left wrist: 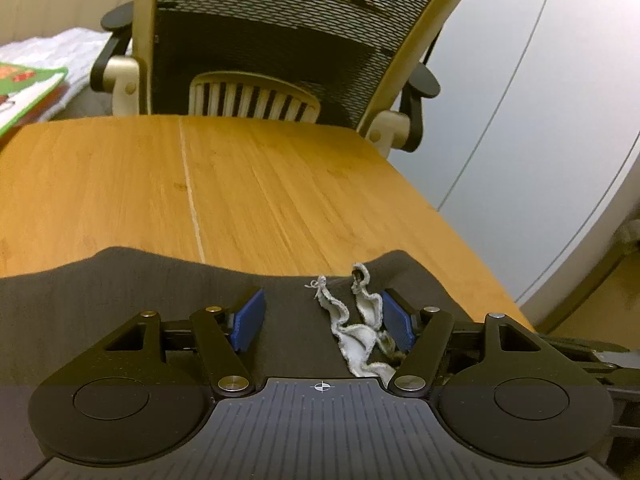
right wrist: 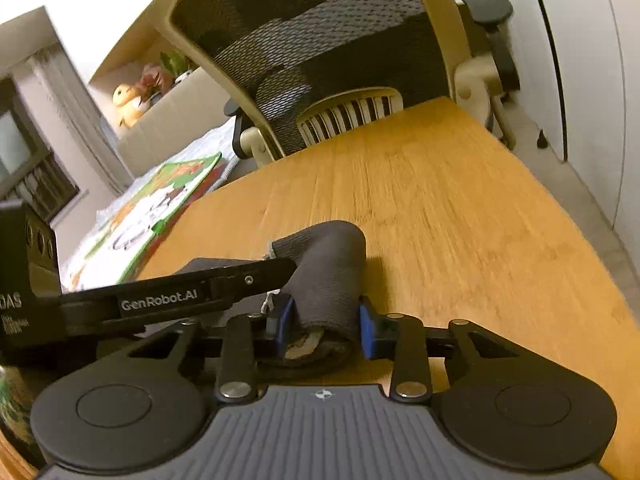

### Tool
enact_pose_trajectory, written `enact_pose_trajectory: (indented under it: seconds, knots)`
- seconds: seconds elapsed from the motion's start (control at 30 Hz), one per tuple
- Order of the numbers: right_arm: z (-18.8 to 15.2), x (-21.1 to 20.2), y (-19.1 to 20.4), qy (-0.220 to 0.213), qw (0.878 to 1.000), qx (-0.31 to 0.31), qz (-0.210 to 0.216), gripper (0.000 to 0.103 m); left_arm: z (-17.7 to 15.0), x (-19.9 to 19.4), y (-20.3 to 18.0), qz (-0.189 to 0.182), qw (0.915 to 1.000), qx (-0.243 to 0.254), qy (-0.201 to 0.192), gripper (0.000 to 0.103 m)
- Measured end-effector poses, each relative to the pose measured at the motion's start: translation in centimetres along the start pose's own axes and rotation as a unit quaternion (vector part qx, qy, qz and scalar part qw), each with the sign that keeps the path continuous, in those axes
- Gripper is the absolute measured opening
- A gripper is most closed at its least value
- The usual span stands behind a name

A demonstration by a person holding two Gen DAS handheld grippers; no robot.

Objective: Fold clothes
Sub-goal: 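Turn the held roll forward along the trousers with the right gripper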

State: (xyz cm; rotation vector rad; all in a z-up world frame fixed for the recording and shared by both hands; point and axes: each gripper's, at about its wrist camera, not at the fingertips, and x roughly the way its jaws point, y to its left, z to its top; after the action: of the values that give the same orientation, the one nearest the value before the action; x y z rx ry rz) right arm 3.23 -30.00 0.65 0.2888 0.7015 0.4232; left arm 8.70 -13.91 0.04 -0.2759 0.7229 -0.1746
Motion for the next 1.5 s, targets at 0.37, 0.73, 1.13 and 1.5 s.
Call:
enact_pose_trajectory:
  seconds: [0.37, 0.73, 1.13, 1.5]
  knots:
    - [-1.0, -0.2, 5.5, -0.039, 0.953, -0.265, -0.138, 0.032, 0.9, -1.2, -0.6, -0.013, 0.9998, -0.015, -0.003, 0.083]
    - [-4.7, 0.8, 9.1, -0.063, 0.890, -0.416, -0.172, 0.033, 2.1, -1.7, -1.3, -0.004, 1.0000, -0.003, -0.007, 0.073]
    - [-6.0, 1.2, 10.0, -0.061, 0.864, -0.470, -0.170, 0.034, 2.6, -2.9, -1.0, -0.014, 0.9994, -0.016, -0.028, 0.070]
    - [-6.0, 1.0, 10.3, -0.047, 0.865, -0.476, -0.154, 0.038, 1.5, -2.1, -1.0, -0.003, 0.9999, -0.007, -0.010, 0.069]
